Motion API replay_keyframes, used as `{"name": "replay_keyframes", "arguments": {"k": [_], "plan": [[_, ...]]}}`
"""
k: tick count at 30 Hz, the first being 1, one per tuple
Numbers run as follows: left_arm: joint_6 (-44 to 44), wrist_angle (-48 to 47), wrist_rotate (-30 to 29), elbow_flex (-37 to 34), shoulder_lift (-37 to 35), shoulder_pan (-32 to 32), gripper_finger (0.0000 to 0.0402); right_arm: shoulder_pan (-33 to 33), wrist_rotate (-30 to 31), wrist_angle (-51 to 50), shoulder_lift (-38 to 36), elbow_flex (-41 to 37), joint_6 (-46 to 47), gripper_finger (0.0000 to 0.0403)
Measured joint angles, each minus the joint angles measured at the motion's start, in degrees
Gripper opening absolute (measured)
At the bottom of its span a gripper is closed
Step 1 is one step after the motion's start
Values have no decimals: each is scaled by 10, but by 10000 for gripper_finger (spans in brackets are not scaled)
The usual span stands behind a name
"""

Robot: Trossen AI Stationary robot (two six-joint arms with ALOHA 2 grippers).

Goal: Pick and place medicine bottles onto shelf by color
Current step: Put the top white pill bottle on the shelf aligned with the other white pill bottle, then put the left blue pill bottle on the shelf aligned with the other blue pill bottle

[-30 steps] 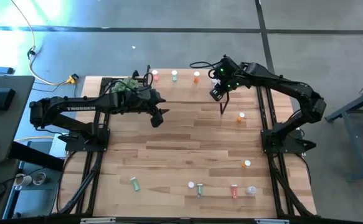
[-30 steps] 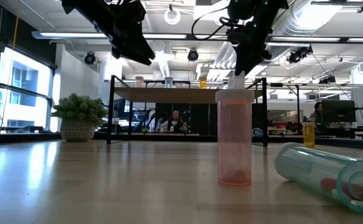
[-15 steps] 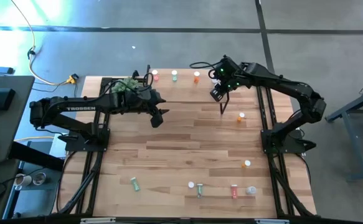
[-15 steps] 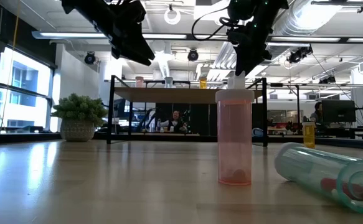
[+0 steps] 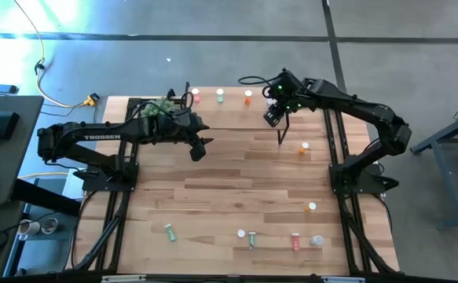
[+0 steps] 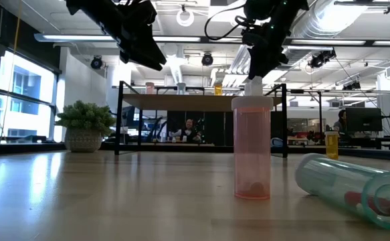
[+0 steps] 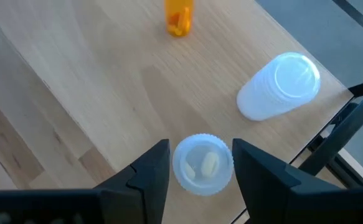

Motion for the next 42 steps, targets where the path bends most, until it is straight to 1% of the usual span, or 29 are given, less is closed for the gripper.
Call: {"name": "replay_keyframes", "arguments": {"k": [7,15,22,25,29,34,39,42], "plan": [[0,0,0,0,0,0,223,0,0,14,0,0,0,165],[25,-1,0,0,-1,0,223,0,0,30,0,0,0,165],[38,-6,-1,0,-25,0,223,0,0,33,-9,1,0,165],[35,-9,3,0,-36,0,223,4,0,28,-10,14,0,165],[31,-11,21,0,-42,-5,223,25,1,17,-11,36,-17,165],[16,-54,23,0,-43,-22,223,63,1,17,-11,41,-35,165],[-37,-104,23,0,-43,-58,223,107,2,17,-11,41,-54,165],[-51,-130,23,0,-43,-85,223,135,14,17,-11,41,-54,165]]}}
